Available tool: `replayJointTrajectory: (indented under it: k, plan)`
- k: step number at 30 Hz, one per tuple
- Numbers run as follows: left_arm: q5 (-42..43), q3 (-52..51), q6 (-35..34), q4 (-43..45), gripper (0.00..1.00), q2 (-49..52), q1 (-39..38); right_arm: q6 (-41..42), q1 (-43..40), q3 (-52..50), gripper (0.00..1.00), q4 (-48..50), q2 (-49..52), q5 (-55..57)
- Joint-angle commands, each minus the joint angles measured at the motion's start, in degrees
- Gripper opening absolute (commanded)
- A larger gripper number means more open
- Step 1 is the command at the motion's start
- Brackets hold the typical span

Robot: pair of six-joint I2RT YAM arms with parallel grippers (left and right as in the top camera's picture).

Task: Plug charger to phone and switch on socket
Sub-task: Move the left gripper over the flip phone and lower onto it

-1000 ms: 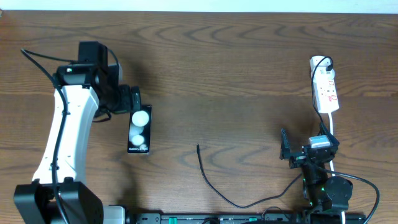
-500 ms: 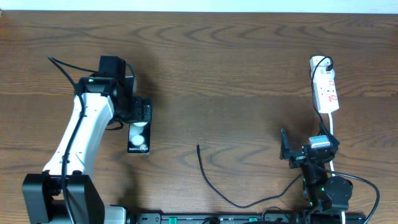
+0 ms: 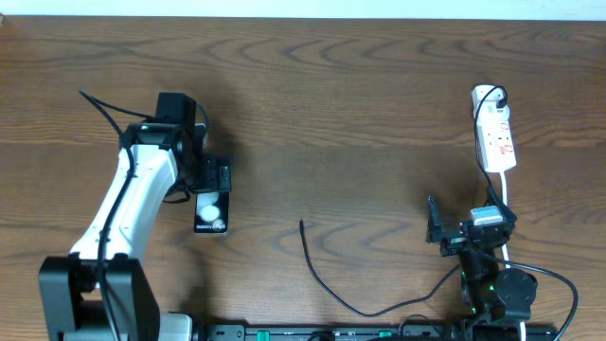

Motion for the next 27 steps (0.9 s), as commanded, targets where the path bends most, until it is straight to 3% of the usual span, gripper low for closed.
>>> replayJointTrajectory:
  k: [1,15,27]
  plan:
    - [-1.1,-0.4,-1.1,0.3,0.98,2.8,-0.6,0.8,0.0,-0.1,0.99,-0.3,-0.3,0.2]
    - [-0.5,-0.4,-1.1,4.4,0.98,13.1,-1.4,0.8,0.0,-0.1,0.99,-0.3,-0.3,0.2]
    - [-0.5,-0.4,-1.0,8.1,0.98,13.8,-1.4,0.8,0.0,-0.1,0.99,-0.3,-0.3,0.2]
